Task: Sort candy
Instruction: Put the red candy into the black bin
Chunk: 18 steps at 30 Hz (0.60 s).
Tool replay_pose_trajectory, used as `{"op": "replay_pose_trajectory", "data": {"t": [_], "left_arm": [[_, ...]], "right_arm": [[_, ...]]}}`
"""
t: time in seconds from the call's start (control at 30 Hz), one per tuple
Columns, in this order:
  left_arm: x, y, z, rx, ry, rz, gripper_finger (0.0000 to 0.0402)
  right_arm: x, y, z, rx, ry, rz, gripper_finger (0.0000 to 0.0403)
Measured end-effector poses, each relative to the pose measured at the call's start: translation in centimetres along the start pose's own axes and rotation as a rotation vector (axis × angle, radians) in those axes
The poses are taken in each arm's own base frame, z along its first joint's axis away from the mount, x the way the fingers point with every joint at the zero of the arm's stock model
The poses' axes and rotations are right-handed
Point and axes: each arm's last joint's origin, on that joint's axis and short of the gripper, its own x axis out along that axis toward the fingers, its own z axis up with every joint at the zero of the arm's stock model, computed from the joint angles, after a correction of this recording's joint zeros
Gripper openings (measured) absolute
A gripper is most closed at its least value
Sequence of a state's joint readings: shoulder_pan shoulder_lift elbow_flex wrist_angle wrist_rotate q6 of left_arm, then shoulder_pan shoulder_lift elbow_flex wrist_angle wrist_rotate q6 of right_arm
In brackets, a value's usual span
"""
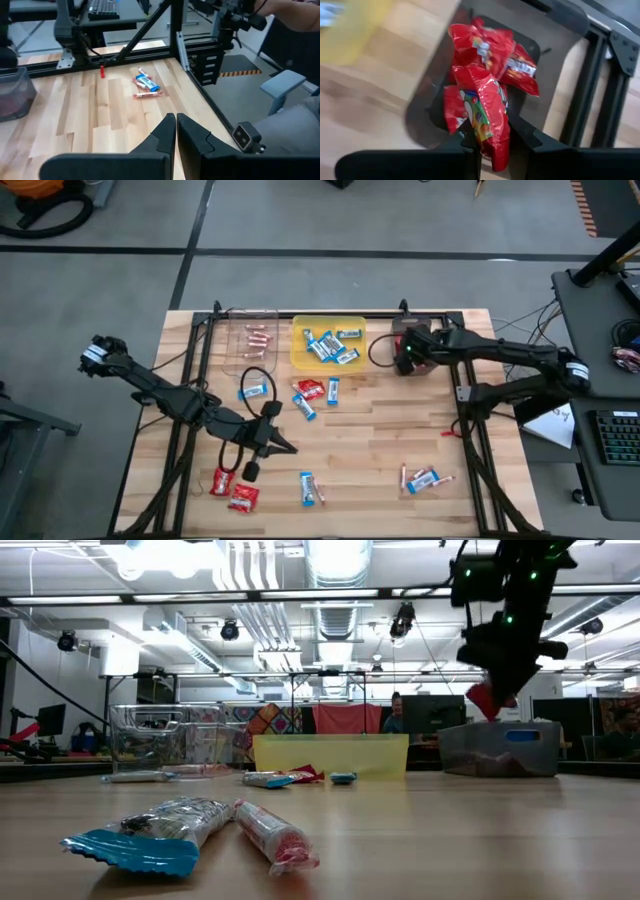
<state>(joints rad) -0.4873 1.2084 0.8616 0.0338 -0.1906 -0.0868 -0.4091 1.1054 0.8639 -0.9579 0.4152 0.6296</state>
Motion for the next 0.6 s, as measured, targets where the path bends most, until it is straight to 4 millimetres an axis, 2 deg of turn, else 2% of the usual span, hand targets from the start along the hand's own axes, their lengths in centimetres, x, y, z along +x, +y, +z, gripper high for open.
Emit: {"op": "replay_pose_trajectory", "data": {"t": [0.37, 0.5, 0.6], "left_arm": [[0.0, 0.1, -0.1, 0.003, 0.012, 0.04, 0.0], [0.0, 0.1, -0.1, 0.003, 0.012, 0.04, 0.0], [0.0, 0.1, -0.1, 0.003, 0.012, 0.04, 0.0]], "right_arm": [[5.2, -0.5, 1.0, -0.109, 0.184, -0.219, 0.0049], [6.2, -0.2, 1.0, -0.14, 0.218, -0.25, 0.0051], [6.6, 0.0, 0.9, -0.157, 0.231, -0.253, 0.0067]]}}
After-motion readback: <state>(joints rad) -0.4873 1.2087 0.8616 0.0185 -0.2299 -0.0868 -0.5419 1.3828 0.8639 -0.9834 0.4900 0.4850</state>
